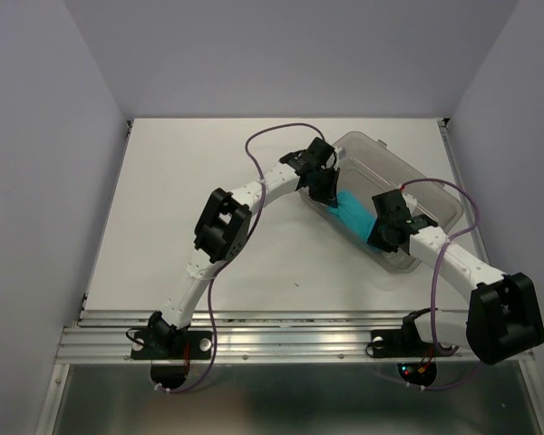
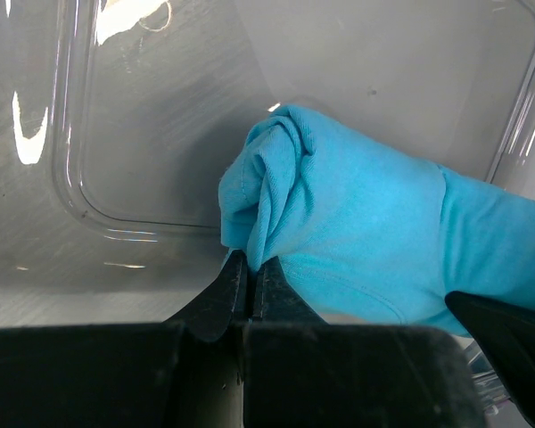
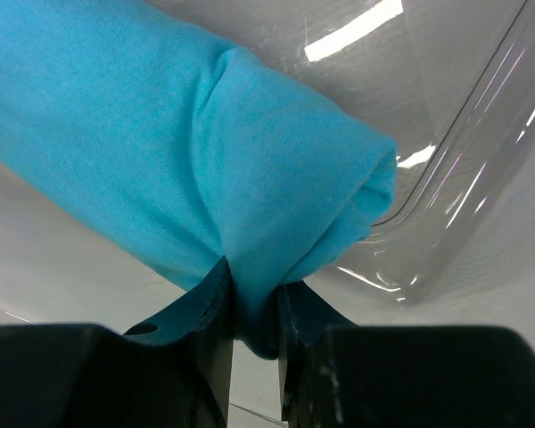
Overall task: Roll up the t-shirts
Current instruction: Place the T-shirt in the bin.
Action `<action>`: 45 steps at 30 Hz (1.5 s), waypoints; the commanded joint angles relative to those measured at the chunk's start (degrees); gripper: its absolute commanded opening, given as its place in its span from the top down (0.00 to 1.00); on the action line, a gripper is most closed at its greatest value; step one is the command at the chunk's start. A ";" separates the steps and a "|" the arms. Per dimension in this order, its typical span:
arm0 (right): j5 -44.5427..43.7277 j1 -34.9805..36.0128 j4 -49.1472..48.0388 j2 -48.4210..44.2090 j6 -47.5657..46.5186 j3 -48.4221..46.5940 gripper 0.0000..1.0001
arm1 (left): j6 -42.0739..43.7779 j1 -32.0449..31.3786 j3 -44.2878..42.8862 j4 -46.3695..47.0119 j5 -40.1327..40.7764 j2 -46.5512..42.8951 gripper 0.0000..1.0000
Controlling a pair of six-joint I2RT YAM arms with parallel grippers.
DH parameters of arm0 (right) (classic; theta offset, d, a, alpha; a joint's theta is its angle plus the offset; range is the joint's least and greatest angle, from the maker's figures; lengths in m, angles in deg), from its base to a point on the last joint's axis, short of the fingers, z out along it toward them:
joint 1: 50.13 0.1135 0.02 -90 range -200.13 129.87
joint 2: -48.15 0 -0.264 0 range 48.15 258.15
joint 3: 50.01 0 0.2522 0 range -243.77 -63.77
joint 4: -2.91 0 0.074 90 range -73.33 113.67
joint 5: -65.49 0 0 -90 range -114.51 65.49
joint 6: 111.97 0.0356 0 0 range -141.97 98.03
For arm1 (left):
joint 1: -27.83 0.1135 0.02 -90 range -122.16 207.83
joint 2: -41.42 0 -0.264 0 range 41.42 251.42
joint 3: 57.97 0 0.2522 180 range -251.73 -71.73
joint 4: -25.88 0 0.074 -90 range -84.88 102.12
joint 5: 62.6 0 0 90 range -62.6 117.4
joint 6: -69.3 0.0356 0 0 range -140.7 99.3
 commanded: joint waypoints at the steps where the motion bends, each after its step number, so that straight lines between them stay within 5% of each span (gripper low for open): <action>1: -0.21 -0.20 2.36 -1.22 -0.75 0.78 0.99 | 1.68 0.71 -0.42 0.72 2.62 -1.01 1.00; 19: -5.13 -3.18 0.95 5.37 -7.59 -10.28 0.99 | 0.45 1.76 2.48 1.07 4.82 -6.10 1.00; 30: 2.94 -9.61 -2.91 20.92 -20.87 -30.40 0.99 | -6.84 2.20 9.86 4.40 10.35 -13.13 1.00; 45: 14.12 -10.13 -8.89 37.18 -36.96 -42.11 0.99 | -11.33 1.85 11.44 4.06 13.35 -15.07 1.00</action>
